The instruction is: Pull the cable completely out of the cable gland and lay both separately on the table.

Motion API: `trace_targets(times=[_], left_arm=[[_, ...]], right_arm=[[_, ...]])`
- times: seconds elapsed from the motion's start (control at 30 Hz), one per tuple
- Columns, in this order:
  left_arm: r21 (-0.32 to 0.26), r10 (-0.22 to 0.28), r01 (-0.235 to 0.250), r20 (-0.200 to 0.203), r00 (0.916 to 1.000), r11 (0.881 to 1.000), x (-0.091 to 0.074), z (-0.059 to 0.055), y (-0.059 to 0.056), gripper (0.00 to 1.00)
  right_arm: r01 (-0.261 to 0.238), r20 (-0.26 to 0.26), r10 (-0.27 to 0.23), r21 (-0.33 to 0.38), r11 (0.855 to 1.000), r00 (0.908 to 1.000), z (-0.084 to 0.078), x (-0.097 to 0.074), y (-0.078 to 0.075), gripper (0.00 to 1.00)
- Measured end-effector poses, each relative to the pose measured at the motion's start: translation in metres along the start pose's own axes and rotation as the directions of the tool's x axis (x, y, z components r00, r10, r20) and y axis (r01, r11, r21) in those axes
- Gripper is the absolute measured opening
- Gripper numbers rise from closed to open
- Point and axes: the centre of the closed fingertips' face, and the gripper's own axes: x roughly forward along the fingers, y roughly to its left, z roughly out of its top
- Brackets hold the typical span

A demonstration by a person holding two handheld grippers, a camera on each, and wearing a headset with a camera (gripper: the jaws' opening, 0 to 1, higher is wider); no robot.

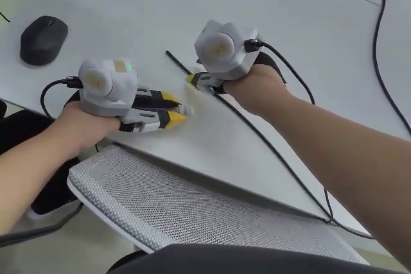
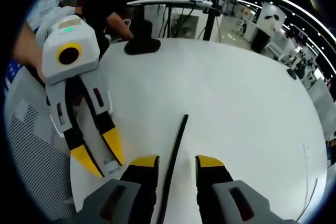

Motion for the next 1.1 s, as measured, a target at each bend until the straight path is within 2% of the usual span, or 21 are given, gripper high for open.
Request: trace_targets(times=[0.1,0.27,0.37,0.5,0.67,0.8,0.9,1.03,1.1], left_arm=[[-0.004,0.008,-0.008,0.002,1.0000,1.000,-0.002,0.002,-0.001,0.22],[0.005,0.041,-0.041,0.001,0.9992,0.999,-0.008,0.003,0.000,0.28],[-0.008,0.048,-0.047,0.023,0.9986,0.999,-0.017,0.012,-0.002,0.30],[0.001,0.056,-0.056,0.015,0.9983,0.998,-0.024,0.014,-0.005,0.32],[-0.019,0.053,-0.052,0.033,0.9981,0.998,-0.037,0.026,-0.013,0.33],[-0.025,0.048,-0.047,0.037,0.9981,0.999,-0.045,0.035,-0.021,0.37],[-0.019,0.045,-0.044,0.042,0.9981,0.999,-0.050,0.043,-0.029,0.40],[-0.028,0.040,-0.039,0.040,0.9984,0.999,-0.056,0.044,-0.037,0.44],[-0.029,0.033,-0.032,0.037,0.9988,0.999,-0.059,0.045,-0.043,0.46]], right_arm=[[0.017,0.010,-0.017,0.010,1.000,0.9998,0.000,-0.010,-0.004,0.28],[0.047,0.051,-0.051,0.080,0.996,0.9974,-0.001,-0.032,-0.011,0.36],[0.050,0.078,-0.058,0.105,0.993,0.9953,-0.003,-0.047,-0.013,0.41],[0.055,0.115,-0.072,0.144,0.988,0.9907,-0.005,-0.069,-0.015,0.51],[0.059,0.153,-0.089,0.186,0.981,0.9842,-0.010,-0.094,-0.012,0.59],[0.058,0.205,-0.111,0.248,0.967,0.9724,-0.012,-0.117,-0.008,0.62],[0.065,0.224,-0.129,0.272,0.960,0.9660,-0.015,-0.132,-0.005,0.64],[0.084,0.249,-0.168,0.315,0.946,0.9540,-0.026,-0.157,-0.002,0.66],[0.091,0.267,-0.193,0.351,0.932,0.9442,-0.031,-0.170,-0.001,0.68]])
